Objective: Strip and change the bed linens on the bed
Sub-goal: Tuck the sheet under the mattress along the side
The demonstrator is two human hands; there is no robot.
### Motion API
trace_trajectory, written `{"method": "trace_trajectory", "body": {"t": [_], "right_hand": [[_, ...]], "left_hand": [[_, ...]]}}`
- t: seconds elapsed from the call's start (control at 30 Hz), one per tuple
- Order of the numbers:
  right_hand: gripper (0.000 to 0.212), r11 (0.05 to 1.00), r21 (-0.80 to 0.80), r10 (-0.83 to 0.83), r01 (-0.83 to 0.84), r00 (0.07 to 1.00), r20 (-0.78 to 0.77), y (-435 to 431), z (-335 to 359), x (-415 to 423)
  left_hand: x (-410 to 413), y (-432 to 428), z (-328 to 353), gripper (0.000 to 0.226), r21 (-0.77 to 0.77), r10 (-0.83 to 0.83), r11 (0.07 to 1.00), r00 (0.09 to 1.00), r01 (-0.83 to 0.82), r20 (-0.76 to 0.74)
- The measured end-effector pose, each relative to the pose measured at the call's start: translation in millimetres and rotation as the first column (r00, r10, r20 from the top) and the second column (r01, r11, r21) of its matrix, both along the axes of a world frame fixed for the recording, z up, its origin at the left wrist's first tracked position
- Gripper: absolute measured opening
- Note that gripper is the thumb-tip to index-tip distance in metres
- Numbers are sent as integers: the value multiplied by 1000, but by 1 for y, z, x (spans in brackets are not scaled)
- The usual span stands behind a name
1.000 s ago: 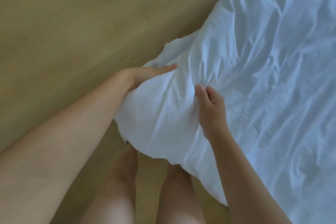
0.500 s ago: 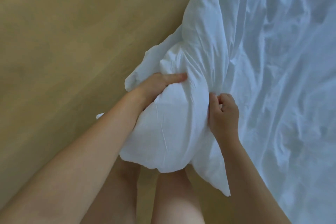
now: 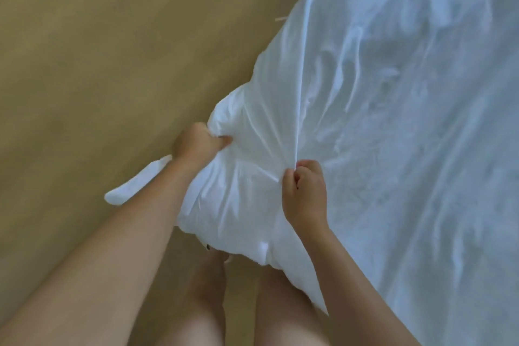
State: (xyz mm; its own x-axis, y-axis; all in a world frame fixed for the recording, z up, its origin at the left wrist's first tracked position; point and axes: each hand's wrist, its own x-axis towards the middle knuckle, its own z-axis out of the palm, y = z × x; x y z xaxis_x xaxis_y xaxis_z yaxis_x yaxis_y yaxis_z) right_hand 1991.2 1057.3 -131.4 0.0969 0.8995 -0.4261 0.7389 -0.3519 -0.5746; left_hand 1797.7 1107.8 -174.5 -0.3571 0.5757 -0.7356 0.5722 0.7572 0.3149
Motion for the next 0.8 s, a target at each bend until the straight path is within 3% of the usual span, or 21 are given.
{"method": "trace_trajectory", "body": {"t": [0.07, 0.13, 0.27, 0.4, 0.5, 0.57, 0.6, 0.67, 0.73, 0.8], "right_hand": [[44, 999, -33, 19, -22, 995, -96, 7, 0, -6], [45, 992, -91, 73, -90, 983, -170, 16, 1, -13], [39, 968, -191, 106, -161, 958, -268, 35, 5, -19], [17, 969, -239, -144, 65, 934, -326, 52, 9, -20], [15, 942, -219, -317, 255, 891, -326, 76, 10, -19], [20, 926, -238, -349, 292, 903, -250, 96, 12, -25], [22, 922, -256, -348, 292, 914, -211, 107, 14, -29], [28, 932, -188, -343, 309, 921, -185, 123, 24, -35], [40, 947, 59, -300, 316, 935, -188, 131, 37, -39], [44, 952, 215, -189, 217, 972, -142, 134, 43, -56]], "left_hand": [[-16, 6, -5, 42, -60, 106, 993, 988, -99, 116], [-30, 16, -4, 44, -144, 252, 966, 901, -214, 352], [-25, 51, 1, 49, -240, 293, 954, 723, -179, 626], [5, 92, 4, 54, -103, 195, 981, 782, -166, 593], [22, 115, 2, 81, -148, 59, 989, 844, 24, 533], [28, 125, 9, 80, -161, -10, 981, 849, 112, 528], [29, 128, 14, 72, -119, -36, 985, 824, 125, 566], [25, 129, 30, 49, 20, -54, 998, 680, 59, 732], [-2, 126, 47, 35, 83, -58, 996, 501, -28, 863], [-42, 128, 43, 44, 29, -6, 998, 427, -49, 904]]}}
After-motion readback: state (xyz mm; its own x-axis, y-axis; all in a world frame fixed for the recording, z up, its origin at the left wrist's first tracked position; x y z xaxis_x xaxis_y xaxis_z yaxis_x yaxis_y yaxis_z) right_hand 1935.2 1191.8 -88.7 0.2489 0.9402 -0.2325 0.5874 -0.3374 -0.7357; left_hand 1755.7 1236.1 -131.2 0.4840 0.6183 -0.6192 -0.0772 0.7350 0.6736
